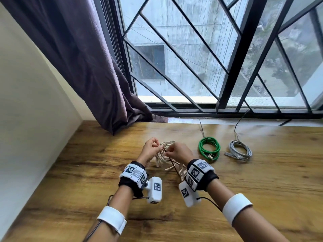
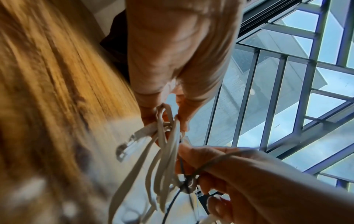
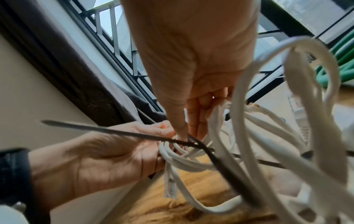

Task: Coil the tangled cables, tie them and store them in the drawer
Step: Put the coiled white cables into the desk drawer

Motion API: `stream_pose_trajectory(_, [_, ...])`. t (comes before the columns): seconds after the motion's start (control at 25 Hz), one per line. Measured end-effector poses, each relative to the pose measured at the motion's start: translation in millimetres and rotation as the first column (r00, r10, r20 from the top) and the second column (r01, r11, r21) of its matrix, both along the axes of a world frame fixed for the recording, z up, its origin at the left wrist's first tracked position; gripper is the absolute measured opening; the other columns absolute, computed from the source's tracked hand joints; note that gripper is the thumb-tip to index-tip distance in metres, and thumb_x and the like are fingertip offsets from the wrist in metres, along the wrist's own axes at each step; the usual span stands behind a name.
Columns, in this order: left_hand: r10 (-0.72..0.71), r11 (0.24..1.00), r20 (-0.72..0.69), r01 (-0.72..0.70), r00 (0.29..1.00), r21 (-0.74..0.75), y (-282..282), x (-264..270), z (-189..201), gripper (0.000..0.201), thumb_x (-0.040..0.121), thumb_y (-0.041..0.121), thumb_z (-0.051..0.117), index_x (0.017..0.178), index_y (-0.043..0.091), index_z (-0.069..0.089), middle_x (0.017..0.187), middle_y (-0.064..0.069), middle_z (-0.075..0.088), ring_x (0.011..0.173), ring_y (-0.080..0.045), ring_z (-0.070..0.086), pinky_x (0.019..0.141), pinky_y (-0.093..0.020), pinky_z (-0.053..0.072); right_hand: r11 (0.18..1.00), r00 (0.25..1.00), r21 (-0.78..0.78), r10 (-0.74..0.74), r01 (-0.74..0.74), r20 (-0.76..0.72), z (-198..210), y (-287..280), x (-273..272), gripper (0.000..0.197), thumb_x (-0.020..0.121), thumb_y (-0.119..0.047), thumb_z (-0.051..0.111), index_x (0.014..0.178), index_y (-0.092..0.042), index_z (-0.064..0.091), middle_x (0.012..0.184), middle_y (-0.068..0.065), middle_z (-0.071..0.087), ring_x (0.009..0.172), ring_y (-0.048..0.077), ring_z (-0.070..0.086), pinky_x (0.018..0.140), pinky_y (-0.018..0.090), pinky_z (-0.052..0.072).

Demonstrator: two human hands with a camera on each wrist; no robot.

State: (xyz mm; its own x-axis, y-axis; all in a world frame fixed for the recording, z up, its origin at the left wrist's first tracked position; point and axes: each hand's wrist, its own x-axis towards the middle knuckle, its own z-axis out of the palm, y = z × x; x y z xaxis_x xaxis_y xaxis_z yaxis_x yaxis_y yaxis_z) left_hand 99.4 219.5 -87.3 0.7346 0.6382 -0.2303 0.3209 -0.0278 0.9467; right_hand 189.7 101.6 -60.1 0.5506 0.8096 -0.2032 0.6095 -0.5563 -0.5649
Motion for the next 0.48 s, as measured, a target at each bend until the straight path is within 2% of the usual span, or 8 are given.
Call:
stream_pose_trajectory(0.04, [-0.014,1.0,0.011,0.014,1.0,0.025,-3.0,-2.4,2.0,0.021,0.087,-0.004,0.058,0.078,0.014,0.052,0.074,-0.007,0.055,0.066,-0.019,0.053,0.055,-0.022,0.044,1.0,1.0,0.006,-0.026,0.025,0.014,0.1,-0.4,-0.9,0.019,0.082,-0.033,0.065,0.079,-0.015,0.072,0.079,0.005,0.072,0.076,0.019,0.063,0.068,0.032,0.049])
stream_pose_trajectory(0.12, [-0.07,0.993,0.034,0.067,0.997,0.099,-6.6,-8.5,5.5,0.012,0.086,0.001,0.061,0.087,0.013,0.063,0.083,-0.007,0.059,0.075,-0.019,0.057,0.064,-0.026,0.049,0.993,0.995,0.073,-0.087,0.091,-0.055,-0.7,-1.2,0.1,0.014,0.082,-0.031,0.066,0.083,-0.018,0.073,0.081,0.002,0.073,0.076,0.016,0.065,0.07,0.031,0.05])
stream_pose_trajectory(0.2, [-0.134,0.953,-0.022,0.135,0.991,0.271,-6.7,-15.2,5.5,0.014,0.084,0.011,0.067,0.097,0.016,0.07,0.095,-0.006,0.058,0.087,-0.016,0.056,0.076,-0.028,0.049,0.982,0.973,0.127,-0.11,0.138,-0.205,0.9,-2.2,1.0,0.016,0.087,-0.027,0.062,0.086,-0.015,0.073,0.076,0.001,0.071,0.068,0.012,0.063,0.066,0.028,0.048])
stream_pose_trajectory(0.24, [-0.132,0.922,-0.056,0.143,0.99,0.358,-7.3,-18.2,3.4,0.017,0.082,0.015,0.07,0.099,0.019,0.071,0.096,-0.004,0.056,0.09,-0.014,0.054,0.079,-0.026,0.048,0.978,0.954,0.134,-0.117,0.158,-0.277,2.5,-2.1,0.1,0.016,0.088,-0.025,0.061,0.086,-0.013,0.072,0.072,0.0,0.069,0.064,0.01,0.059,0.063,0.026,0.046])
stream_pose_trajectory(0.36, [-0.04,0.849,0.019,0.024,0.999,0.528,-14.9,-23.6,-1.1,0.017,0.076,0.019,0.075,0.093,0.016,0.074,0.091,0.003,0.053,0.088,-0.009,0.053,0.075,-0.021,0.047,0.979,0.931,0.096,-0.136,0.178,-0.339,6.8,1.8,-5.3,0.019,0.088,-0.023,0.057,0.07,-0.019,0.061,0.063,-0.005,0.058,0.061,0.01,0.051,0.056,0.024,0.039])
stream_pose_trajectory(0.48, [-0.024,0.777,0.041,-0.008,0.999,0.63,-17.5,-28.3,-5.4,0.017,0.076,0.026,0.076,0.091,0.019,0.075,0.094,0.006,0.06,0.086,-0.01,0.06,0.069,-0.026,0.053,0.961,0.881,0.137,-0.155,0.239,-0.446,11.9,3.3,-7.6,0.026,0.088,-0.017,0.054,0.062,-0.02,0.054,0.059,-0.004,0.048,0.056,0.01,0.042,0.049,0.021,0.031])
